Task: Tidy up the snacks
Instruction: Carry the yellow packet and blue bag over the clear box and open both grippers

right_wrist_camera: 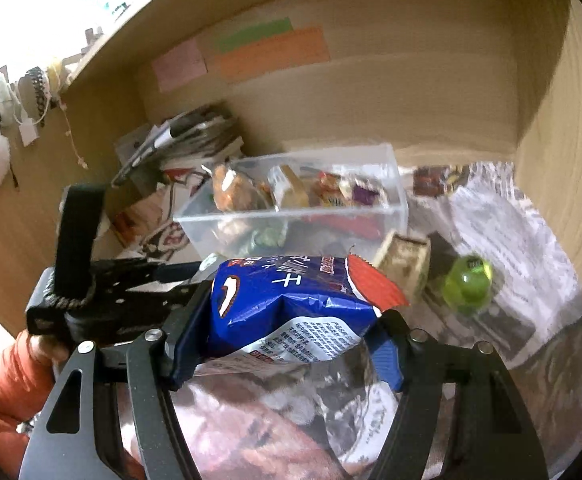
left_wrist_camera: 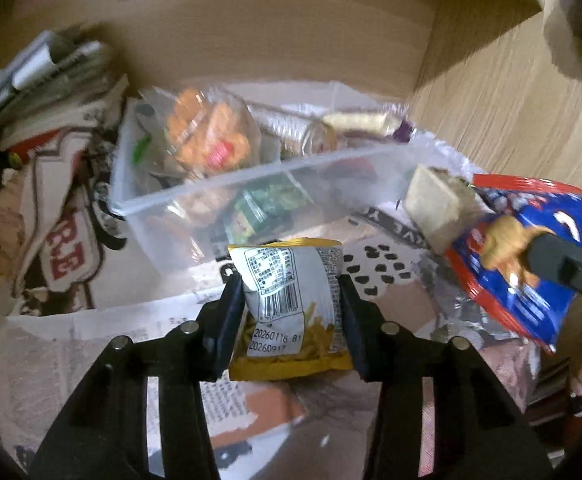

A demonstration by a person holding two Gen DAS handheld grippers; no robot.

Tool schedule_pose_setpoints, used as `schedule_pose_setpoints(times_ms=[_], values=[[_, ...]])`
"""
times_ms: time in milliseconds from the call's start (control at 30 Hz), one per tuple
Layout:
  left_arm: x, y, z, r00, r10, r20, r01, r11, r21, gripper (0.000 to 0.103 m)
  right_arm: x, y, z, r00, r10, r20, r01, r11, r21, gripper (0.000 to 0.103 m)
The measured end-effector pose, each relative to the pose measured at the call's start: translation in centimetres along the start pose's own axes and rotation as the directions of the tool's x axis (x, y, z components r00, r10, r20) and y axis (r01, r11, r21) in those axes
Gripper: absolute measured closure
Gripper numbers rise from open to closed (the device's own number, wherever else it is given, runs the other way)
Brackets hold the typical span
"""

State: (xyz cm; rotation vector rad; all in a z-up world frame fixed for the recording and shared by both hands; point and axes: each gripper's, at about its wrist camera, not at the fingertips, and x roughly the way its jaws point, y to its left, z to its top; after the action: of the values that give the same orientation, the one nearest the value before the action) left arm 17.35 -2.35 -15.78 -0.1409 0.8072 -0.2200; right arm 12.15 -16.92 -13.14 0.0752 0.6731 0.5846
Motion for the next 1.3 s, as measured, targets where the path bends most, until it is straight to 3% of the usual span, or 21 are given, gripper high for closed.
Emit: schedule_pose_setpoints(times_ms=[333,600,800,1000,1300], values=[[-5.7,3.2,1.9,0.991,0.018,0.134,-0.011,0.999,-0.050,0.057,0.1,0.8,3.1,0.992,-0.005,0.125,0.010,0.999,-0.040,0.036],[-6.6,4.3,5.5,0.979,0.032,0.202,-0.014,0.996,-0.090,0.057,0.6,1.0,6.2,0.983,-0.015,0.181,0.029,0.996,-0.079,0.036],[-7.1,3.5,8.5,0.969,0.013,0.248,0.004,0.998,-0.068,0.057,1.7,0.6,8.5,0.978,-0.023,0.207,0.043,0.995,-0.090,0.036],[-5.4,2.8,10.6,0.968,0.001,0.250,0.009,0.999,-0.039,0.057,3.8,-0.4,10.1,0.981,-0.044,0.190,0.061,0.995,-0.083,0.036],[-0.5,3.7,12.6,0.986,-0.023,0.165,0.034,0.997,-0.064,0.057,8.0,-2.4,11.3,0.992,-0.084,0.092,0.089,0.995,-0.048,0.036]])
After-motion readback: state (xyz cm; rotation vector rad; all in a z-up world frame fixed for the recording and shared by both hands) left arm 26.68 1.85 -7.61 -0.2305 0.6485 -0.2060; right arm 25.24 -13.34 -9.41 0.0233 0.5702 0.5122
